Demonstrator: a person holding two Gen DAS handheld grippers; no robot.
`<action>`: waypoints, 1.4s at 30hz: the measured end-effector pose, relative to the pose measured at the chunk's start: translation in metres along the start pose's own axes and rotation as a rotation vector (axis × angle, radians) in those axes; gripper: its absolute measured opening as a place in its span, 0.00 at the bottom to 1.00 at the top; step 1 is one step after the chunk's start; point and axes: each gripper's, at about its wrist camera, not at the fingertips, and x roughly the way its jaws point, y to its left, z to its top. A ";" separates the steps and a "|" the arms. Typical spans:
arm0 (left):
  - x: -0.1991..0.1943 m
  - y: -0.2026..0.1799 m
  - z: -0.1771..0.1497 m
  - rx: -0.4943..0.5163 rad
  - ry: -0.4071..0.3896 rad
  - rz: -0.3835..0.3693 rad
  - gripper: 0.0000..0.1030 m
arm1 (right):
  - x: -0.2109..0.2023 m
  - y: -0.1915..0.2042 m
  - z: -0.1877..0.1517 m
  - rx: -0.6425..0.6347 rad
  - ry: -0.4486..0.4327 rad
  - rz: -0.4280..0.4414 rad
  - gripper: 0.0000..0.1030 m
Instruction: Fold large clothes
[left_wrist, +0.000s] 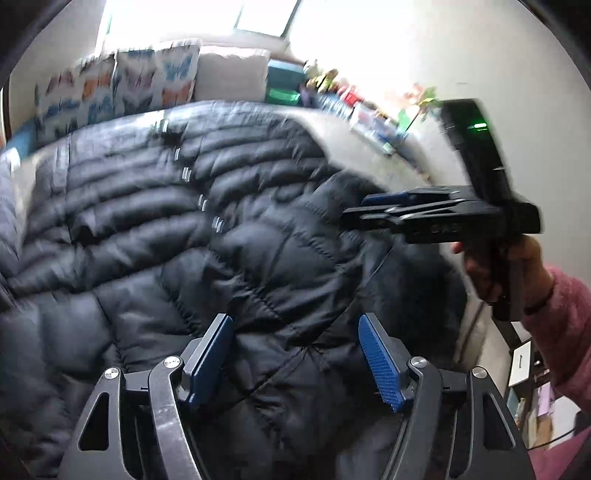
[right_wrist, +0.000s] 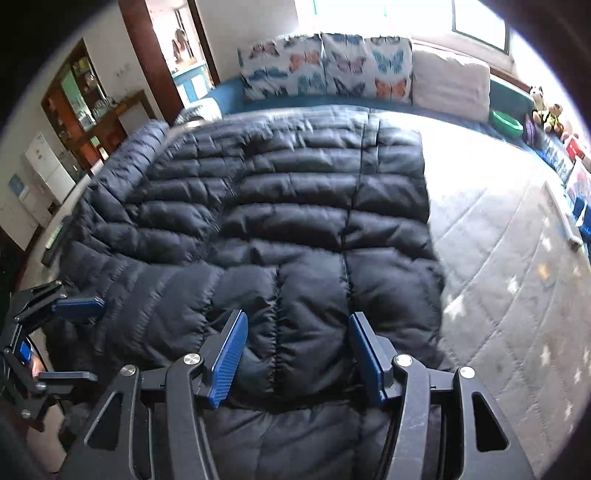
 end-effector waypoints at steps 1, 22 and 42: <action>0.004 0.004 -0.002 -0.012 0.003 -0.003 0.71 | 0.004 -0.001 -0.003 0.002 0.000 0.002 0.64; -0.173 0.176 -0.006 -0.406 -0.264 0.252 0.76 | -0.013 0.163 -0.005 -0.319 0.042 0.159 0.64; -0.127 0.403 0.027 -0.873 -0.308 0.101 0.38 | 0.002 0.166 0.006 -0.285 0.160 0.228 0.65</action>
